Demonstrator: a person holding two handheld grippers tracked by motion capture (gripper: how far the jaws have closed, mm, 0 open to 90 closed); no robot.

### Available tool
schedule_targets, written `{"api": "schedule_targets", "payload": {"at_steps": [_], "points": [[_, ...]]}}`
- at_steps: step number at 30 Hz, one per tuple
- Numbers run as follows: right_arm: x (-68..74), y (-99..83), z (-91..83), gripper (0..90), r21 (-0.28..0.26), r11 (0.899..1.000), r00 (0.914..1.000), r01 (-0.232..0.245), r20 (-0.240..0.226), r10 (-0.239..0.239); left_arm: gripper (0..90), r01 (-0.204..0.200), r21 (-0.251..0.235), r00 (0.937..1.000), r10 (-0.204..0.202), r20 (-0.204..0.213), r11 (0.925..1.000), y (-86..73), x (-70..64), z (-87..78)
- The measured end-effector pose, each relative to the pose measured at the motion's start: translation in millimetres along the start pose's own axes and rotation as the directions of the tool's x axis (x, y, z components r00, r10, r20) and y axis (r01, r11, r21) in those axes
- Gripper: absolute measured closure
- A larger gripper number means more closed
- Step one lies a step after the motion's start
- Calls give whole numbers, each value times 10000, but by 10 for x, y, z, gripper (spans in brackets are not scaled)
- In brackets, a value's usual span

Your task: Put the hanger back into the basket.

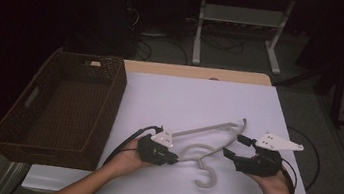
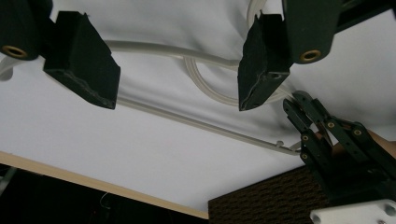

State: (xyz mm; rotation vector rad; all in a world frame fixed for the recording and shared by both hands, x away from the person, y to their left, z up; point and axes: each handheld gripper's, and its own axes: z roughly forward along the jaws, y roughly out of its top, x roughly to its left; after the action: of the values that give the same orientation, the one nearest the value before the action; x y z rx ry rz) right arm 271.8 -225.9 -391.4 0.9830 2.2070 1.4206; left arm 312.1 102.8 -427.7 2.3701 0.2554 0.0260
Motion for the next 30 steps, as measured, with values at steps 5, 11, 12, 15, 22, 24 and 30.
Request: {"api": "schedule_targets", "payload": {"at_steps": [5, 11, 12, 15, 22, 24, 30], "points": [[-11, 5, -20, 293, -101, 9999, 9999, -47, 122, 49, 828, 11, -235, 10000, -13, -66, 9997, 47, -11, -79], [-28, 16, -61, 288, -432, 9990, 9995, -88, 302, 101, 827, 278, -483, 9995, -285, -130, 9984, 99, 0, -212], [-27, 18, -69, 288, -473, 9988, 9994, -154, 306, 169, 827, 339, -524, 9993, -345, -117, 9980, 109, 6, -241], [-37, 26, -88, 286, -604, 9980, 9991, -156, 375, 179, 826, 419, -601, 9987, -435, -252, 9973, 140, 11, -332], [-57, 36, -121, 285, -753, 9969, 9985, -234, 483, 270, 830, 515, -892, 9965, -571, -608, 9947, 189, 20, -556], [-63, 36, -121, 285, -768, 9968, 9984, -227, 502, 266, 831, 521, -875, 9959, -582, -691, 9948, 197, 40, -595], [-69, 39, -129, 286, -826, 9963, 9981, -217, 554, 263, 833, 602, -1186, 9939, -705, -851, 9911, 211, 74, -687]]}}
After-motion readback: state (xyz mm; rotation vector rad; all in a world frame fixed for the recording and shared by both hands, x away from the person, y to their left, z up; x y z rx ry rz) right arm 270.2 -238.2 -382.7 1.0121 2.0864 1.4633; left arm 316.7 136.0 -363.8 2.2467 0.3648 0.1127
